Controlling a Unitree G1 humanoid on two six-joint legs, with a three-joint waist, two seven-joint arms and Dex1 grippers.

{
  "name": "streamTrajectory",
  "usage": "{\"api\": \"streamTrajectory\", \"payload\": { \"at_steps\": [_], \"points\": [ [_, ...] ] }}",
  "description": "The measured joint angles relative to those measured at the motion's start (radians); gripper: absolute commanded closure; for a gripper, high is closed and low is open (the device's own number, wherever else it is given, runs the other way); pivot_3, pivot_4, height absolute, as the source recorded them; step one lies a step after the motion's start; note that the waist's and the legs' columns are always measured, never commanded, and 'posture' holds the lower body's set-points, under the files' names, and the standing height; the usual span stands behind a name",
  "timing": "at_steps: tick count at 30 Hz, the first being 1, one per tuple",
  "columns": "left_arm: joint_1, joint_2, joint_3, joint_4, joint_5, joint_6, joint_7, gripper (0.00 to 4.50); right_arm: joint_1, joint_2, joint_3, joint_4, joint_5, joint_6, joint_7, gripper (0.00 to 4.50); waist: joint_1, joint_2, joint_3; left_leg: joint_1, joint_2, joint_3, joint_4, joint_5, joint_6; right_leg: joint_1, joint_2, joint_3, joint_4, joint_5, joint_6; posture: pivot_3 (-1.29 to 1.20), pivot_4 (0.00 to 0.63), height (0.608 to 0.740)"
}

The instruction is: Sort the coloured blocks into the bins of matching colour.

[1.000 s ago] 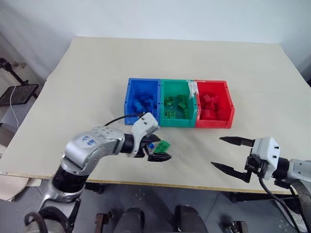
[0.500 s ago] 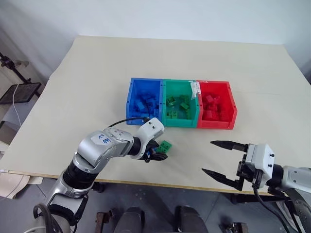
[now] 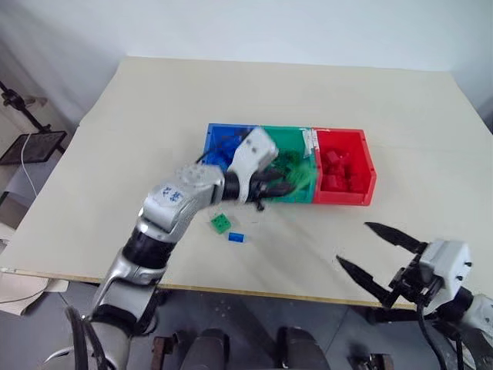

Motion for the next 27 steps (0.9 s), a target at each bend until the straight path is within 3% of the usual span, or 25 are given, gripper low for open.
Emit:
{"api": "streamTrajectory", "payload": {
  "at_steps": [6, 10, 14, 16, 20, 27],
  "points": [
    [-0.062, -0.091, -0.005, 0.277, 0.115, -0.207, 0.016, 2.99, 0.030, 0.049, -0.032, -0.024, -0.043, -0.021, -0.096, 0.00, -0.006, 0.001, 0.000, 0.000, 0.001, 0.002, -0.001, 0.000, 0.000, -0.003, 0.001, 0.002, 0.004, 0.000, 0.000, 0.00, 0.150, 0.740],
    [-0.061, -0.114, -0.001, 0.324, 0.134, -0.240, 0.000, 1.76, 0.035, 0.047, -0.032, -0.025, -0.070, -0.030, -0.102, 0.00, -0.005, 0.001, 0.000, 0.000, 0.001, 0.002, -0.001, 0.000, 0.000, -0.003, 0.001, 0.002, 0.004, 0.000, 0.000, 0.00, 0.150, 0.740],
    [-0.048, -0.094, 0.016, 0.299, 0.137, -0.242, -0.008, 0.53, -0.055, 0.005, -0.030, -0.001, -0.074, -0.035, -0.098, 0.00, -0.011, 0.001, 0.000, 0.000, 0.001, 0.003, -0.001, 0.000, 0.000, -0.003, 0.002, 0.003, 0.005, 0.000, 0.000, 0.00, 0.150, 0.740],
    [-0.008, -0.040, 0.040, 0.245, 0.135, -0.251, -0.037, 0.01, -0.121, -0.029, -0.025, 0.035, -0.073, -0.034, -0.084, 0.00, -0.019, 0.001, -0.001, 0.001, 0.002, 0.002, -0.002, 0.000, 0.000, -0.003, 0.003, 0.003, 0.006, 0.000, 0.000, 0.00, 0.150, 0.740],
    [0.194, 0.169, 0.100, 0.110, 0.085, -0.358, -0.254, 0.01, -0.223, -0.086, 0.032, 0.123, -0.058, -0.024, -0.018, 0.00, -0.037, 0.002, -0.001, 0.003, 0.003, 0.000, -0.004, 0.000, -0.001, -0.004, 0.003, 0.004, 0.006, 0.000, 0.000, 0.00, 0.150, 0.740],
    [0.432, 0.423, 0.273, 0.046, 0.005, -0.528, -0.513, 0.01, -0.372, -0.166, 0.152, 0.258, -0.064, -0.041, 0.126, 0.00, -0.020, 0.002, -0.001, 0.001, 0.003, -0.004, -0.001, 0.000, -0.001, -0.002, 0.001, 0.002, 0.005, 0.000, 0.000, 0.00, 0.150, 0.740]
  ]
}}
